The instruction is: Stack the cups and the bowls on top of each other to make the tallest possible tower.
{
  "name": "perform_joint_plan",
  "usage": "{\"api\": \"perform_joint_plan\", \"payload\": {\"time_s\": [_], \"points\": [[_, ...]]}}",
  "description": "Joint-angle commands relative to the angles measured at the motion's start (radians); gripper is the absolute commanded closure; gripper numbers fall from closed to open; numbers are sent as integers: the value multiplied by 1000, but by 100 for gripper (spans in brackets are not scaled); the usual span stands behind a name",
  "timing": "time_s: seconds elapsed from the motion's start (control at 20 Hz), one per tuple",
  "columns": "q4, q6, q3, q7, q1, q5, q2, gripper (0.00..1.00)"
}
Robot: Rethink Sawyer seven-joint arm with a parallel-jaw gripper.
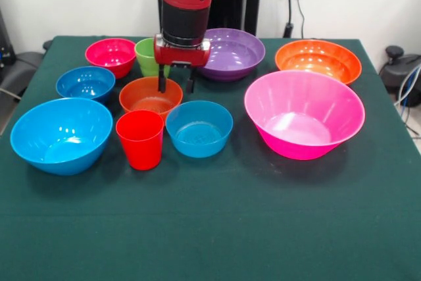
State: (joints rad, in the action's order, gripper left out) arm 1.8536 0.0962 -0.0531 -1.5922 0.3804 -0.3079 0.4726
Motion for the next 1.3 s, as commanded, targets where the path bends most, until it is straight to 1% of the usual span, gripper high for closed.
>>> {"api": "perform_joint_plan", "payload": {"time_s": [0.05,0.25,0.5,0.55,0.7,0.75,0.85,1.1,1.3], "points": [[-81,-25,113,-70,8,-42,-69,0],[-102,-39,99,-73,-8,-45,-90,0],[-105,-38,79,-79,-26,-44,-83,0],[-109,-37,71,-78,-34,-45,-84,100],[-108,-31,74,-64,-34,-57,-80,100],[-112,-37,54,-72,-51,-57,-76,100],[-116,-22,54,-69,-54,-57,-76,100],[-147,-23,39,-72,-69,-56,-108,100],[-157,-20,25,-70,-79,-59,-114,100]]}}
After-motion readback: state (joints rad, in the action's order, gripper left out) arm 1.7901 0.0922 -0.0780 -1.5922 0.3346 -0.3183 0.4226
